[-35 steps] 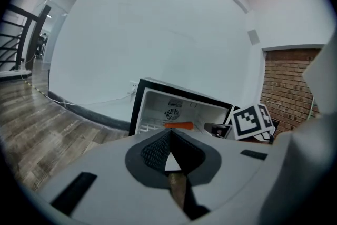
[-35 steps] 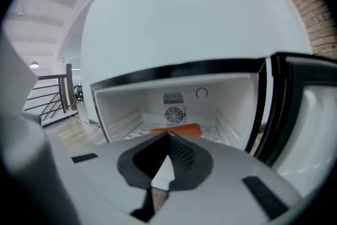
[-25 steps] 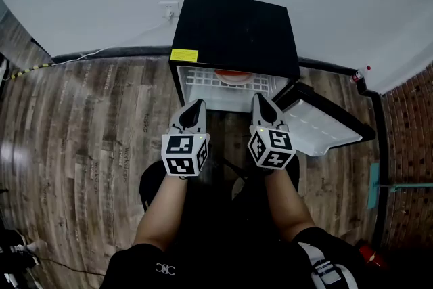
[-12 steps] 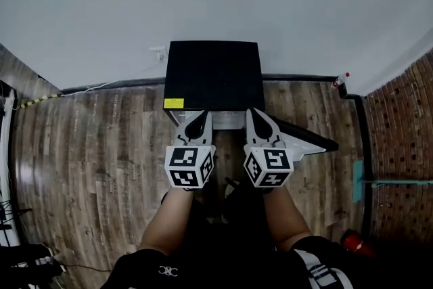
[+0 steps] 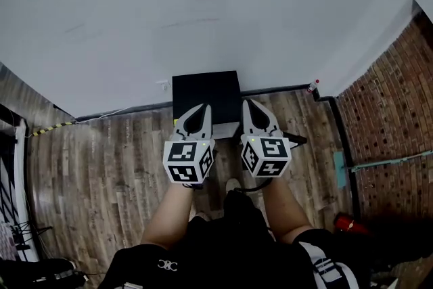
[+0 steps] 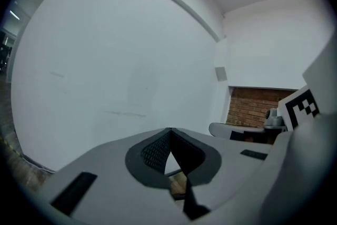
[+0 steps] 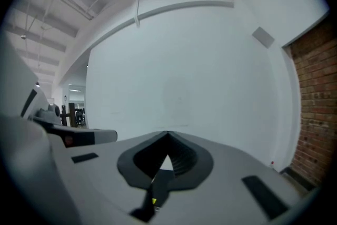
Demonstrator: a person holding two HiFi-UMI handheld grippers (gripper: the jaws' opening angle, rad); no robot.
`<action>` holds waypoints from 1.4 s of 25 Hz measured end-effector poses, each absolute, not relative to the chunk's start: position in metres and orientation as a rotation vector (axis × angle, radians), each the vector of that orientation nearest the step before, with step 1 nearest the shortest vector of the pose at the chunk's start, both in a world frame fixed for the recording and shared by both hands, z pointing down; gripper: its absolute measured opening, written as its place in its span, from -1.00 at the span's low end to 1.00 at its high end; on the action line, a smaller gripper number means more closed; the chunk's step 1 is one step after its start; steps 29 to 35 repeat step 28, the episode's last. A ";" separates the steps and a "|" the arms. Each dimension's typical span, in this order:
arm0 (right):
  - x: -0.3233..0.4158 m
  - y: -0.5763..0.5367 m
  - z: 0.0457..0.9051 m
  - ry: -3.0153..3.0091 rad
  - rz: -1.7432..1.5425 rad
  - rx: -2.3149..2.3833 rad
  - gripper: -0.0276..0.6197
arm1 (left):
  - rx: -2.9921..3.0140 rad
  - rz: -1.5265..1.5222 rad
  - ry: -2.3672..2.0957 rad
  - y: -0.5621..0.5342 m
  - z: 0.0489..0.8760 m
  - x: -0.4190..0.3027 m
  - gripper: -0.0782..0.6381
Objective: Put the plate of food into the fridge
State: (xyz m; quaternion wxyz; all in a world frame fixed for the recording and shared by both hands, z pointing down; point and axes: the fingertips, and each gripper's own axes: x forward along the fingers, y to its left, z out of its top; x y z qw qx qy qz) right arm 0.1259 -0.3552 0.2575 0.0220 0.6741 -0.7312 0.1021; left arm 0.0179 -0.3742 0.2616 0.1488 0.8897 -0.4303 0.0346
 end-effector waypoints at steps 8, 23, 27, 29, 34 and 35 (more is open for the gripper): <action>0.075 -0.297 0.203 -2.319 0.252 2.102 -0.88 | 2.630 0.094 -1.289 -0.316 0.206 -0.032 -0.79; 0.048 -0.236 0.191 -2.324 0.172 2.117 -0.87 | 2.674 0.099 -1.254 -0.257 0.205 -0.050 -0.79; 0.045 -0.232 0.190 -2.323 0.172 2.109 -0.88 | 2.678 0.087 -1.266 -0.254 0.200 -0.056 -0.79; 0.044 -0.231 0.190 -2.322 0.171 2.108 -0.87 | 2.679 0.085 -1.268 -0.252 0.199 -0.057 -0.79; 0.044 -0.231 0.190 -2.322 0.171 2.108 -0.87 | 2.679 0.085 -1.268 -0.252 0.199 -0.057 -0.79; 0.044 -0.231 0.190 -2.322 0.171 2.108 -0.87 | 2.679 0.085 -1.268 -0.252 0.199 -0.057 -0.79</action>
